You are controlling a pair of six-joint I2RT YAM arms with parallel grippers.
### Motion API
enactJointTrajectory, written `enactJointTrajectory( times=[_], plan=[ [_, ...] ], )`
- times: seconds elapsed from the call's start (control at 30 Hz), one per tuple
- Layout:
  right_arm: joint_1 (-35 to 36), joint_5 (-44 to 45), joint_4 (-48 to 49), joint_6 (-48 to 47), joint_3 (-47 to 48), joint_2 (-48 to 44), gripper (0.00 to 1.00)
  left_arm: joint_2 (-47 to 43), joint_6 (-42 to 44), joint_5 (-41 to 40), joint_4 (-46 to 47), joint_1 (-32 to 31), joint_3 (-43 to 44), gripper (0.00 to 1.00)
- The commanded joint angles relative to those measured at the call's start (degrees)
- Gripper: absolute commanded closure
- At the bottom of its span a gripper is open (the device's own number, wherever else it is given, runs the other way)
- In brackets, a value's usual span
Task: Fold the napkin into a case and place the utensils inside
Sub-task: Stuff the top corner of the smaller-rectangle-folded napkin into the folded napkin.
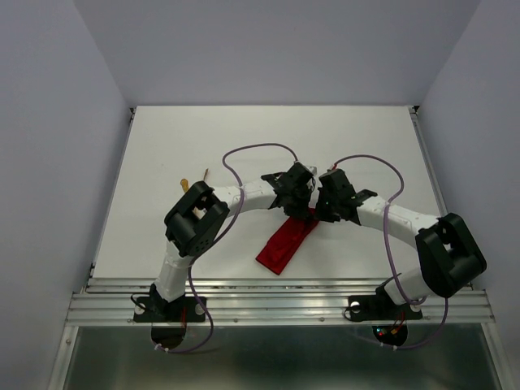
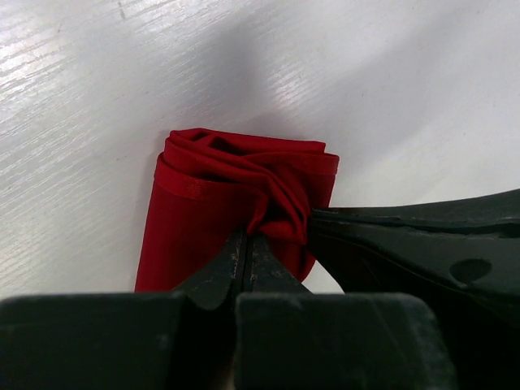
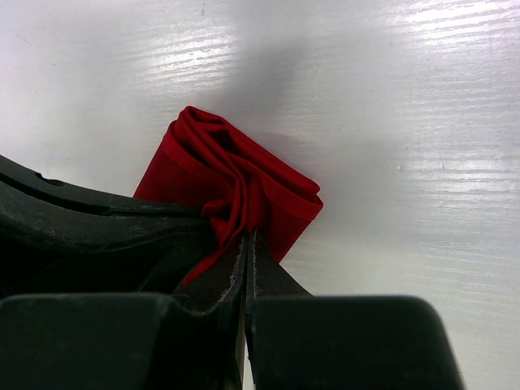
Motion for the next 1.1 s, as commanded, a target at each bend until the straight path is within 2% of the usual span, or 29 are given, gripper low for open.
enactJointTrajectory(
  times=[0.0,0.57,0.77,1.07],
  plan=[
    [-0.4,-0.9,3.5,0.6,-0.8,-1.8,0.99,0.3,3.0,1.1,-2.2,0.0,1.0,1.0],
    [-0.4,-3.1,4.5,0.5,-0.4,-1.2,0.99,3.2,7.2,0.7,-5.7,-0.5,4.0,1.0],
    [-0.4,-3.4,4.4,0.1,0.2,-1.5,0.99,5.3,8.3,-4.3,-9.1,-0.9,5.8,1.0],
    [-0.4,-3.6,4.6,0.1,0.3,-1.2,0.99,4.0,8.5,-5.8,-8.0,-0.9,4.5,1.0]
  ],
)
